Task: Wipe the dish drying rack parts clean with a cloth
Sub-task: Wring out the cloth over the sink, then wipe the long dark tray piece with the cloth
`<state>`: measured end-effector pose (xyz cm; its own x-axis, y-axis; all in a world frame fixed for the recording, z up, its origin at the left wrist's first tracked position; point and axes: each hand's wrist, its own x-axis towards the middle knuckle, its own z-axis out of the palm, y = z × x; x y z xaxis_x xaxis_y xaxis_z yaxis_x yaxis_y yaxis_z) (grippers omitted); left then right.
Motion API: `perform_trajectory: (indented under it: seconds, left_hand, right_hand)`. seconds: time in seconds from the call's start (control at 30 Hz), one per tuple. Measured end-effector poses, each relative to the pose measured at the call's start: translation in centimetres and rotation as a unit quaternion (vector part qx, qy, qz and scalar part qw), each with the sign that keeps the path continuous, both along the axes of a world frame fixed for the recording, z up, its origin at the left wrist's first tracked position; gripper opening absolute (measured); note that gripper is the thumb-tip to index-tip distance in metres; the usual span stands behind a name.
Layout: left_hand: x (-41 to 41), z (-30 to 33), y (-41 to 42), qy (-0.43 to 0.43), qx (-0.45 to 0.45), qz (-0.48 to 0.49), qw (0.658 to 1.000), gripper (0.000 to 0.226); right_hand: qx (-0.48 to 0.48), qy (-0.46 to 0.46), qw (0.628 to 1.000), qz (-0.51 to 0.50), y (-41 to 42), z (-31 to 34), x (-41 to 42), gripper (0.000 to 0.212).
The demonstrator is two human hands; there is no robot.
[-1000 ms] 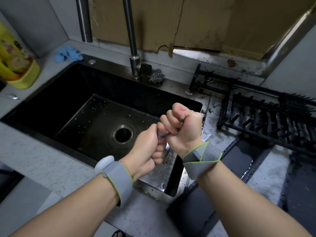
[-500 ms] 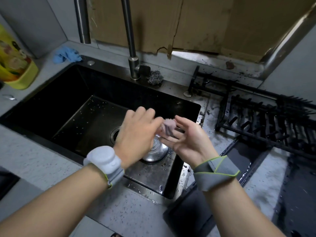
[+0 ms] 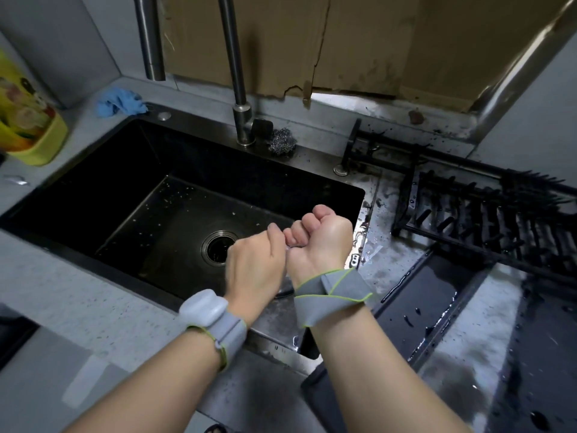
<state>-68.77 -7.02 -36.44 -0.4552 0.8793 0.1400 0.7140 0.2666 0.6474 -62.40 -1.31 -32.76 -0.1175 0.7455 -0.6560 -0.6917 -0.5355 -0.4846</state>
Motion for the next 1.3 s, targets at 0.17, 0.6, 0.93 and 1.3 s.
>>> perform_trajectory:
  seconds: [0.17, 0.6, 0.93, 1.3]
  left_hand:
    - [0.8, 0.7, 1.3, -0.286, -0.08, 0.086, 0.951, 0.044]
    - [1.1, 2.7, -1.4, -0.672, -0.135, 0.025, 0.728, 0.041]
    - [1.1, -0.4, 0.4, -0.543, -0.088, -0.009, 0.835, 0.047]
    - [6.9, 1.0, -4.6, -0.375, 0.098, -0.023, 0.922, 0.034]
  right_hand:
    - [0.146, -0.027, 0.988, 0.051, -0.3, 1.0, 0.6, 0.022]
    - [0.297, 0.026, 0.931, 0.211, -1.3, 1.7, 1.5, 0.038]
    - [0.277, -0.047, 0.951, 0.131, -0.3, -1.4, 2.7, 0.031]
    - [0.355, -0.17, 0.886, 0.246, -5.3, 0.4, 10.9, 0.019]
